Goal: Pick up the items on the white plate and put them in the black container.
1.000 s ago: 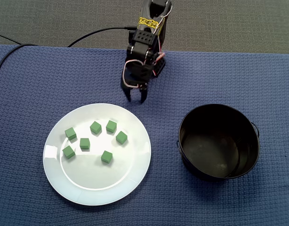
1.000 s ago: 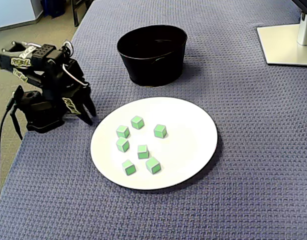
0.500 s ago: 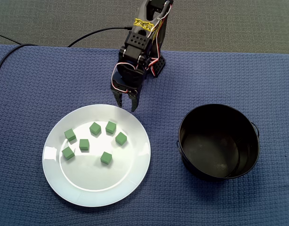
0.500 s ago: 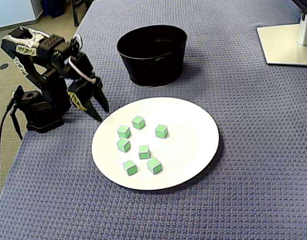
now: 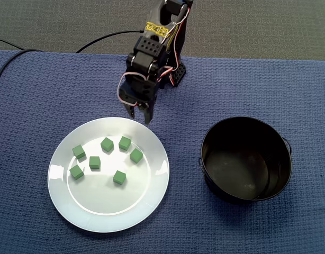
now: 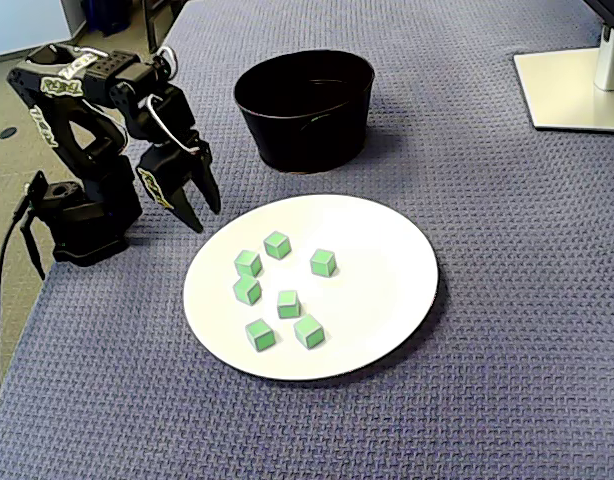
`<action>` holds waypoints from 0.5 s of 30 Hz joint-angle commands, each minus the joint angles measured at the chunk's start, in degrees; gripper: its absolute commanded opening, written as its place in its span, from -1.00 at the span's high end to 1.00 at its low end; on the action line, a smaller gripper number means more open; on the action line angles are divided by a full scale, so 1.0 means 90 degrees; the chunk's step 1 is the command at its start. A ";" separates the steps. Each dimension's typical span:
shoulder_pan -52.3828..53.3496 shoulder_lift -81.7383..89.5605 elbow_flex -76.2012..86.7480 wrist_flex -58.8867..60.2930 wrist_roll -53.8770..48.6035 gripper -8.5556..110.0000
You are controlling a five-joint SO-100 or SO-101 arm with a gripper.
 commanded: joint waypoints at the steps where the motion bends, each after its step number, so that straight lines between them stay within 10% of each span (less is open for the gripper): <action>1: 0.0244 -0.0645 -0.0420 -0.0557 -0.0273 0.67; 15: 0.0352 -0.2041 -0.0830 -0.1670 -0.0693 0.66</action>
